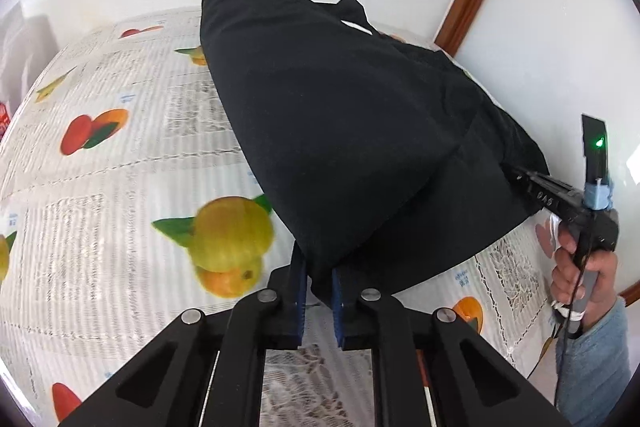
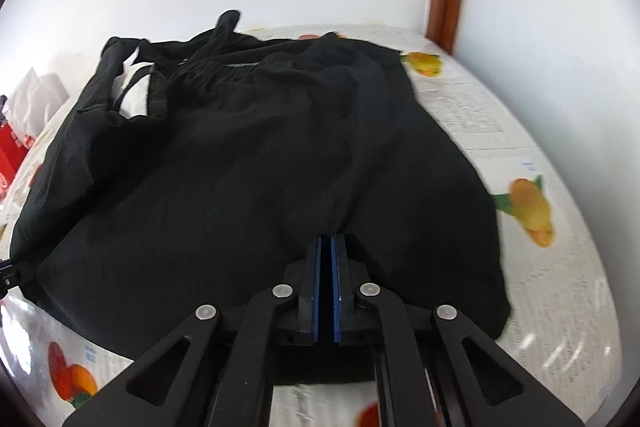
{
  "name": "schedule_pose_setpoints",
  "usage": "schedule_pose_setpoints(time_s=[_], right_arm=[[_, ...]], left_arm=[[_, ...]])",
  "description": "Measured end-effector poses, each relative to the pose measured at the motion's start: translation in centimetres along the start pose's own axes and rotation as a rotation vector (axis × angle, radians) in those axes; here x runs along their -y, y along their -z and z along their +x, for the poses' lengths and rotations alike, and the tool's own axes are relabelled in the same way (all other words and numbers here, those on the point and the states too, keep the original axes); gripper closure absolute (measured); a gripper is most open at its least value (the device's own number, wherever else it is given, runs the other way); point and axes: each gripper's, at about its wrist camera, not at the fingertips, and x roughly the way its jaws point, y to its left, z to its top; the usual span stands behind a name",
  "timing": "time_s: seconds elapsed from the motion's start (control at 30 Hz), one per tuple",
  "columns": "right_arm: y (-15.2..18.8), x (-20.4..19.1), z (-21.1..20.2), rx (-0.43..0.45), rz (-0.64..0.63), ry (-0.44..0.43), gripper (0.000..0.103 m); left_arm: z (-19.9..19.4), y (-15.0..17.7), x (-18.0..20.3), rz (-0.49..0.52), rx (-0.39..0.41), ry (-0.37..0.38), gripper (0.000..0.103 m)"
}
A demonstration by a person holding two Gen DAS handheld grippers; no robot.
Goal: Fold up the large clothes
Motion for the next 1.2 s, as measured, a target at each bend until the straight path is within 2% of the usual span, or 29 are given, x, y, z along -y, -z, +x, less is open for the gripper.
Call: schedule_pose_setpoints(time_s=[0.07,0.13,0.33,0.5,0.6,0.67,0.73,0.77,0.8,0.87,0.93,0.97,1.0,1.07,1.2], right_arm=[[-0.3,-0.7,0.3,0.001,-0.021,0.004,0.101],[-0.7,-1.7,0.7,-0.009,-0.030,-0.045,0.103],[-2.0,-4.5,1.2,-0.007,-0.088,-0.072,0.103],[-3.2,-8.2,1.8,-0.029,-0.134,-0.093,0.103],[-4.3,-9.4,1.1,-0.037,-0.142,-0.097,0.102],[-5.2,-9.2,0.1,-0.016,-0.117,-0.138,0.101],[-6.1,-9.6,-0.6,-0.005,-0.103,-0.179,0.094],[-6.6,-9.9,-1.1,-0.002,-0.097,-0.208,0.080],[-7.0,-10.3,-1.6,0.005,-0.097,-0.239,0.061],[-7.4,-11.5,-2.2,0.018,-0.107,-0.283,0.042],[-8.1,-12.9,-2.4,0.023,-0.120,-0.329,0.041],[-8.3,-13.5,-2.3,0.017,-0.121,-0.347,0.039],[-8.5,-14.0,-2.0,0.009,-0.118,-0.361,0.036],[-8.6,-15.3,-1.6,-0.010,-0.113,-0.361,0.034],[-8.7,-17.2,0.6,-0.052,-0.099,-0.367,0.034]], left_arm=[[-0.5,0.2,-1.0,-0.011,0.008,-0.009,0.093],[-0.9,0.4,-1.9,-0.021,0.014,-0.017,0.094],[-2.5,1.1,-5.9,-0.077,0.039,-0.043,0.094],[-3.9,1.8,-9.4,-0.118,0.053,-0.078,0.094],[-4.4,2.3,-10.7,-0.135,0.054,-0.091,0.093],[-4.4,2.5,-11.2,-0.142,0.048,-0.075,0.092],[-4.6,2.6,-11.6,-0.136,0.048,-0.070,0.089],[-4.7,2.7,-11.9,-0.132,0.052,-0.065,0.089],[-4.8,2.8,-11.8,-0.127,0.055,-0.066,0.088],[-4.9,3.1,-11.6,-0.118,0.059,-0.066,0.082],[-5.2,3.3,-10.7,-0.116,0.071,-0.043,0.055],[-5.2,3.3,-10.7,-0.117,0.083,-0.030,0.049],[-5.2,3.3,-10.5,-0.117,0.095,-0.025,0.046],[-4.7,3.0,-10.2,-0.107,0.086,-0.033,0.046],[-3.4,2.5,-10.0,-0.103,0.062,-0.028,0.044]])
